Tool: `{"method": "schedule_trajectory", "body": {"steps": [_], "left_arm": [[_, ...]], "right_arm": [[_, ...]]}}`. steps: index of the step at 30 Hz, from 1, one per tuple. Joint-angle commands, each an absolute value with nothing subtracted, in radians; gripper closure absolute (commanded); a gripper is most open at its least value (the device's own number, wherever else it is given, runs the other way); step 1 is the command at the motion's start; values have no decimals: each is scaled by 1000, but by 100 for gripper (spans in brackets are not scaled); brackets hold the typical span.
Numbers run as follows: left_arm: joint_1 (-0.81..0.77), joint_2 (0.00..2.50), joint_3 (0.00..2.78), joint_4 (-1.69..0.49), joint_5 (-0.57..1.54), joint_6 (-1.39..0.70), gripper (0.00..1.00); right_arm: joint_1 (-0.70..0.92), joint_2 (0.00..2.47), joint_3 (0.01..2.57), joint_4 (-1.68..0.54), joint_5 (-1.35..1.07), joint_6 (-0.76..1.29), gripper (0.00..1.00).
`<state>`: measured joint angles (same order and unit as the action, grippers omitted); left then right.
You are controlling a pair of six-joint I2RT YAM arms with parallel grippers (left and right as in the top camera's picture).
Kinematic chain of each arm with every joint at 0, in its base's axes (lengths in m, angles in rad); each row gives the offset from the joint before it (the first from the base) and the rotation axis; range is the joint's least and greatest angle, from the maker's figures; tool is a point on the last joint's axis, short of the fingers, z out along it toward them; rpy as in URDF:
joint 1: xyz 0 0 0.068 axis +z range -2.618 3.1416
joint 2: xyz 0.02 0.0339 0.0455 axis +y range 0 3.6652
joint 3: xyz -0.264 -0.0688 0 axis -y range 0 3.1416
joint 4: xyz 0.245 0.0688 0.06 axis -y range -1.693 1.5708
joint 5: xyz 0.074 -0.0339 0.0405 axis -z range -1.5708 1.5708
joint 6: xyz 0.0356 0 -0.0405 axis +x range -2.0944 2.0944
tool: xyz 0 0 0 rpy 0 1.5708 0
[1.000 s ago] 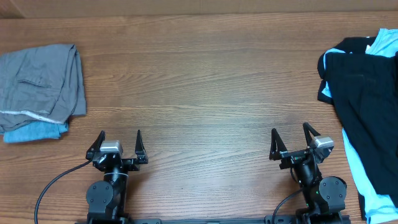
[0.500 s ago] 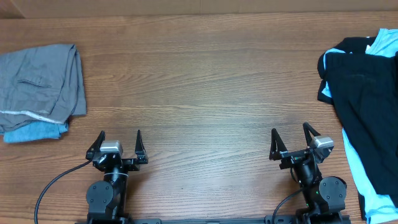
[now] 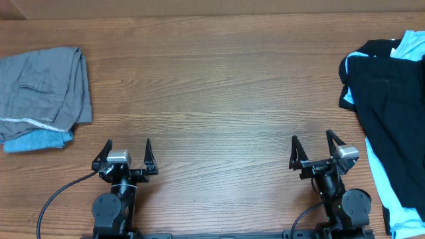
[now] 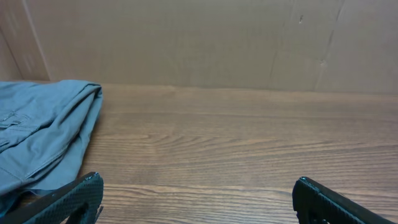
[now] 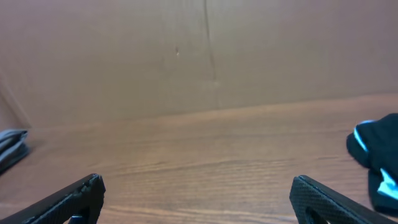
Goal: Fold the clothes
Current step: 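Reach the right gripper to the black shorts on the right pile and grasp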
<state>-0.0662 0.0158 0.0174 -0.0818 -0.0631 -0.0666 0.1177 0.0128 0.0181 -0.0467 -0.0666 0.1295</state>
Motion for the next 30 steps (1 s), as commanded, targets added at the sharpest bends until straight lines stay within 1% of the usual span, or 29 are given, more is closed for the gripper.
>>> {"method": "schedule_trajectory", "body": {"steps": [1, 2, 5, 8, 11, 13, 14, 18, 20, 23, 26, 28, 30], "left_arm": [[-74, 6, 8, -78, -55, -40, 0], [-74, 6, 8, -78, -55, -40, 0], [-74, 6, 8, -78, -55, -40, 0], [-74, 6, 8, -78, -55, -40, 0], [-74, 6, 8, -78, -55, -40, 0], [-74, 6, 8, -78, -55, -40, 0], [-74, 6, 8, -78, -55, -40, 0], [-74, 6, 8, -78, -55, -40, 0], [-74, 6, 8, -78, -55, -40, 0], [-74, 6, 8, -78, -55, -40, 0], [-74, 6, 8, -78, -55, -40, 0], [-74, 6, 8, -78, -55, -40, 0], [-74, 6, 8, -78, -55, -40, 0]], "right_arm": [[113, 5, 14, -6, -177, 131, 0], [113, 5, 31, -2, -234, 146, 0], [113, 6, 126, -30, -193, 216, 0], [113, 44, 351, -170, -113, 233, 0], [113, 145, 608, -353, -20, 217, 0], [113, 225, 767, -466, -15, 175, 0], [113, 288, 886, -557, -16, 156, 0], [114, 427, 1161, -761, -23, 153, 0], [113, 450, 1236, -822, -46, 154, 0], [114, 448, 1270, -903, -38, 157, 0], [113, 455, 1271, -920, -30, 153, 0], [113, 482, 1271, -928, 28, 206, 0], [113, 540, 1279, -934, 69, 240, 11]]}}
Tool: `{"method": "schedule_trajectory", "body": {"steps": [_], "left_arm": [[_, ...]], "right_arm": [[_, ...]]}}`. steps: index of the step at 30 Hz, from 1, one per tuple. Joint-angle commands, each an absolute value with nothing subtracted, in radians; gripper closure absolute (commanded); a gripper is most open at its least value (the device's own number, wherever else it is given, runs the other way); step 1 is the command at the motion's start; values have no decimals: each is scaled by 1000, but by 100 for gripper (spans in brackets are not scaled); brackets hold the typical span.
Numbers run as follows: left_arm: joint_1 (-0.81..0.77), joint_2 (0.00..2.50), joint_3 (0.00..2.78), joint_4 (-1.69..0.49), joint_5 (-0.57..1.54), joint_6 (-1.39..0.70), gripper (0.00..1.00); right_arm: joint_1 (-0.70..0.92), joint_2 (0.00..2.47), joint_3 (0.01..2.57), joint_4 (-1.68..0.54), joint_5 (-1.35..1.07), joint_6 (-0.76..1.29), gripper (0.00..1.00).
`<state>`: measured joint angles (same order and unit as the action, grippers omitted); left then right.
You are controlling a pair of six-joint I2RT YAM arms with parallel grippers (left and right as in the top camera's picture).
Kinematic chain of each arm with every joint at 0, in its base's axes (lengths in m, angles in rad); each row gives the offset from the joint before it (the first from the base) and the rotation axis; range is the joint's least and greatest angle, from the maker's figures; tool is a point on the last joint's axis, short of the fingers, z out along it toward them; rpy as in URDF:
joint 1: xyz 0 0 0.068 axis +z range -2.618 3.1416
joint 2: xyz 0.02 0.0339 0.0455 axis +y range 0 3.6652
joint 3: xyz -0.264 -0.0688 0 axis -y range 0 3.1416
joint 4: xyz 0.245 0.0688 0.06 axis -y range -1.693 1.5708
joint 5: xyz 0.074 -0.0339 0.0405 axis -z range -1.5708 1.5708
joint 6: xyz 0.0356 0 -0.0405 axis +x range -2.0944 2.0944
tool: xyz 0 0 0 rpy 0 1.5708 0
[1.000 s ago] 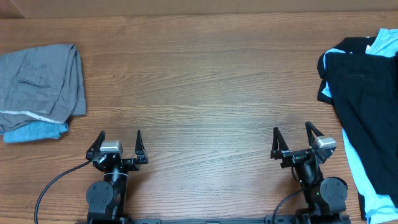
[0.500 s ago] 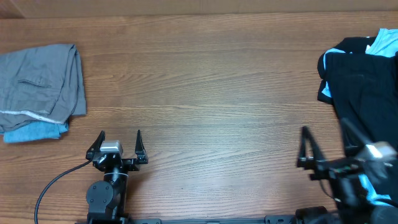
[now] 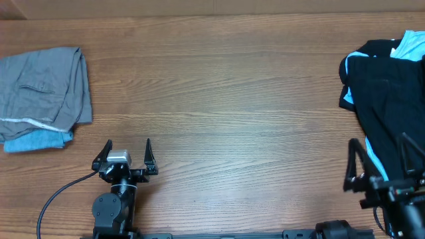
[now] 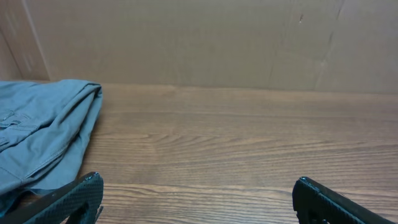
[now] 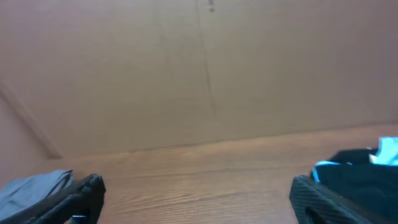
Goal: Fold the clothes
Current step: 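Reach the right gripper to the black shorts on the right pile and grasp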
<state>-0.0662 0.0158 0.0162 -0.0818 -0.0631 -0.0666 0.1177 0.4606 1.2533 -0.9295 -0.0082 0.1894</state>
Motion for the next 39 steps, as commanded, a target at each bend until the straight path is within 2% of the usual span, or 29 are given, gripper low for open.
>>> {"method": "schedule_trajectory", "body": {"steps": [1, 9, 12, 14, 18, 23, 34, 39], "left_arm": [[-74, 6, 8, -78, -55, -40, 0], [-74, 6, 8, -78, -55, -40, 0], [-74, 6, 8, -78, -55, -40, 0], [-74, 6, 8, -78, -55, -40, 0], [-74, 6, 8, -78, -55, -40, 0], [-74, 6, 8, -78, -55, -40, 0], [-74, 6, 8, -78, -55, -40, 0], [-74, 6, 8, -78, -55, -40, 0]], "right_arm": [[113, 587, 1290, -944, 78, 241, 13], [95, 1178, 1573, -1132, 255, 261, 13], [14, 1464, 1776, -1190, 276, 246, 13], [-39, 1564, 1838, -1191, 269, 238, 13], [-149, 1717, 1866, -1120, 268, 172, 21], [-208, 1861, 1866, -1018, 268, 102, 30], [-229, 2082, 1866, -868, 261, -98, 31], [-255, 2174, 1866, -865, 261, -105, 37]]}}
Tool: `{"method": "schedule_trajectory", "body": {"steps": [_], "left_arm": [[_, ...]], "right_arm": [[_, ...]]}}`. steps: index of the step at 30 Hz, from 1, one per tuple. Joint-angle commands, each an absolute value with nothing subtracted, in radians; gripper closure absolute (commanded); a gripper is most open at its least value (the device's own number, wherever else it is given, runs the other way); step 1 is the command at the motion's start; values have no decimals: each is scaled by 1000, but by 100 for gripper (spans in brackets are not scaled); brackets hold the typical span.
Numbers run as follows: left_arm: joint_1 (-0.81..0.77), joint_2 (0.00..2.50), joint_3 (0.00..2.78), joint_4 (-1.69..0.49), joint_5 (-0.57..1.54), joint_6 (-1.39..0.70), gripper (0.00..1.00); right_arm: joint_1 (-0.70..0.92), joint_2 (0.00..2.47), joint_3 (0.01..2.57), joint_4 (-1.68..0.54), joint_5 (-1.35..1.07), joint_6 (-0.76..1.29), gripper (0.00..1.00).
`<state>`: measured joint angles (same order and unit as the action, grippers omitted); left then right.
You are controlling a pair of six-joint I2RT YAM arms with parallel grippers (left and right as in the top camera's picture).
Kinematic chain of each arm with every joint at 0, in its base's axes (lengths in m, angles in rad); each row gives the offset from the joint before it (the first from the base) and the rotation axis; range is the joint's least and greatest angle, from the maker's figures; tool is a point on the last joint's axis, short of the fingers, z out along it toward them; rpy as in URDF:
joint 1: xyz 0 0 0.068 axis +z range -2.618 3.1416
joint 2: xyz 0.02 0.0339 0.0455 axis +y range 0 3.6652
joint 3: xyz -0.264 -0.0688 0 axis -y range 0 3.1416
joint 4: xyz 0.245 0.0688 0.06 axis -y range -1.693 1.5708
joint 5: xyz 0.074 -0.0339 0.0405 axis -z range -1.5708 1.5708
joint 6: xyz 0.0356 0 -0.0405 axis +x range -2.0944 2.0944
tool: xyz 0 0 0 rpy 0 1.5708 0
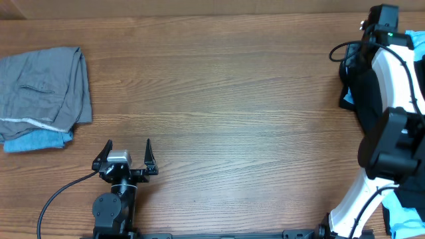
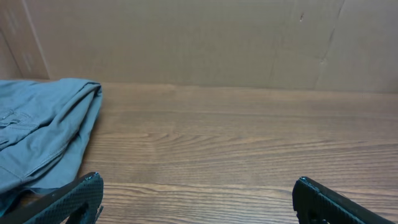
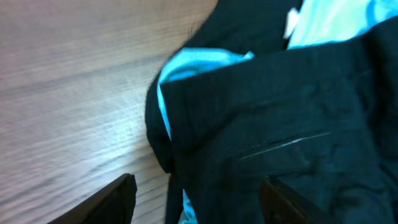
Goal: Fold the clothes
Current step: 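Reach the right gripper to the black shorts on the right pile and grasp, then lift the black shorts with the right gripper and drag them to table center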
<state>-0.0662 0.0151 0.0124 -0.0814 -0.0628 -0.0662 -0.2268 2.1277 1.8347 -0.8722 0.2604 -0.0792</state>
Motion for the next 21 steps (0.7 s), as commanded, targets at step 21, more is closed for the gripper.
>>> {"method": "schedule_trajectory", "body": {"steps": [21], "left_arm": [[-74, 6, 8, -78, -55, -40, 0]], "right_arm": [[-345, 2290, 1856, -840, 5, -102, 35]]}}
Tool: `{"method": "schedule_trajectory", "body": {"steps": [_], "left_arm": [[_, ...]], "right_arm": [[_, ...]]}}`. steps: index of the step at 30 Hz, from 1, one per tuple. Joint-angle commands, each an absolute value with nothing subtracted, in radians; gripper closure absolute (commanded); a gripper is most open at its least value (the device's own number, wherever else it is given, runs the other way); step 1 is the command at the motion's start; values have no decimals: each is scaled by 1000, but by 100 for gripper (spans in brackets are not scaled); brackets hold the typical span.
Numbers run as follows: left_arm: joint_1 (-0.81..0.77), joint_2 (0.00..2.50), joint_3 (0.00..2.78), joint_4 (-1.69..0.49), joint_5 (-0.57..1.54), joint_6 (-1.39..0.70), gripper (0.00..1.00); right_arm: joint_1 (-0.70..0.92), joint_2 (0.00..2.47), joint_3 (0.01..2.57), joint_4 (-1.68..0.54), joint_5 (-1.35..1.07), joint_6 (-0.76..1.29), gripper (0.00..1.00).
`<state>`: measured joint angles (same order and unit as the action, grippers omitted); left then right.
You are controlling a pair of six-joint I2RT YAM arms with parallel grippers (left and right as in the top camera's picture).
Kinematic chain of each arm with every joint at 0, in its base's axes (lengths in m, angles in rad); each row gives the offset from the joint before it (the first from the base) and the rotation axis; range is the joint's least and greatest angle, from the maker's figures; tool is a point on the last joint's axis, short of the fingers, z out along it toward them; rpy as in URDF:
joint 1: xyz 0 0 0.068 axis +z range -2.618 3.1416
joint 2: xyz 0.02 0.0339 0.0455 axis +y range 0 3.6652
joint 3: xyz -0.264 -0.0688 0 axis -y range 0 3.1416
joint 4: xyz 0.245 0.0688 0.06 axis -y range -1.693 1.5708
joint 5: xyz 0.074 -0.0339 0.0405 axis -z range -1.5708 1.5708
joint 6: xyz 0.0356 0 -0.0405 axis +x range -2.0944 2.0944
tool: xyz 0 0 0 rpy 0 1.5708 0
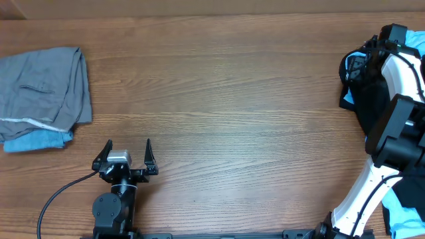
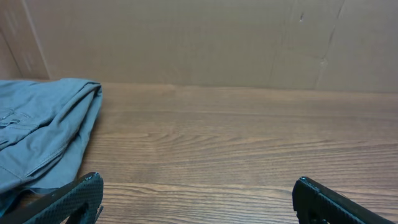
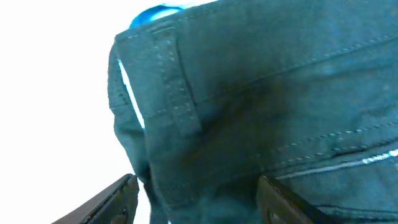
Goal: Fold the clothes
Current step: 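Lift the black shorts with the right gripper and drag them to table center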
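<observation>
A black garment (image 1: 367, 99) lies crumpled at the table's right edge, with a light blue one (image 1: 400, 224) under it. My right gripper (image 1: 360, 63) is stretched out over the pile's far left corner. In the right wrist view the black waistband and a belt loop (image 3: 180, 93) fill the frame, and the right gripper (image 3: 199, 202) is open with a finger low on each side of the cloth. My left gripper (image 1: 126, 154) rests open at the front edge, and in its own view the left gripper (image 2: 199, 202) holds nothing.
A folded grey garment (image 1: 43, 86) lies on a blue one (image 1: 36, 141) at the far left, the grey garment (image 2: 43, 137) also showing in the left wrist view. A cardboard wall (image 2: 205, 40) backs the wooden table (image 1: 219, 93).
My right gripper has come down close onto the black garment's waistband, which now fills its view. It is still open. The left arm has not moved.
Both grippers first rested open at the front edge. Then my right arm was raised and off to the right. Then it was over the far left corner of the black pile, and now it is low on the waistband.
</observation>
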<state>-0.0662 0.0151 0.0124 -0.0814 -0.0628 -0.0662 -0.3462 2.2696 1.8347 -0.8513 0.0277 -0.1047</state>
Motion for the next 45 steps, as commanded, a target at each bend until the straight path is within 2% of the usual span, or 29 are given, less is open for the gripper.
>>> {"method": "schedule_trajectory", "body": {"steps": [1, 7, 9, 12, 17, 18, 30, 36, 40, 43, 45], "left_arm": [[-74, 6, 8, -78, -55, -40, 0], [-74, 6, 8, -78, -55, -40, 0], [-74, 6, 8, -78, -55, -40, 0], [-74, 6, 8, -78, -55, -40, 0], [-74, 6, 8, -78, -55, -40, 0], [-74, 6, 8, -78, -55, -40, 0], [-74, 6, 8, -78, -55, -40, 0], [-74, 6, 8, -78, -55, -40, 0], [-74, 6, 8, -78, -55, -40, 0], [-74, 6, 8, -78, -55, -40, 0], [-74, 6, 8, -78, -55, -40, 0]], "right_arm": [[-345, 2293, 1853, -837, 4, -102, 35], [-345, 2325, 1847, -817, 4, -102, 36], [-345, 2325, 1835, -801, 5, -102, 39], [-345, 2325, 1834, -797, 5, -102, 65], [-341, 2323, 1850, -818, 4, -100, 94], [-341, 2323, 1859, -825, 4, -93, 96], [-342, 2248, 2189, -1093, -32, -3, 96], [-342, 2101, 2288, -1156, 31, 44, 96], [-325, 1911, 2327, -1148, 68, 55, 96], [-282, 1804, 2355, -1143, 41, 57, 96], [-196, 1727, 2358, -1141, -31, 57, 96]]}}
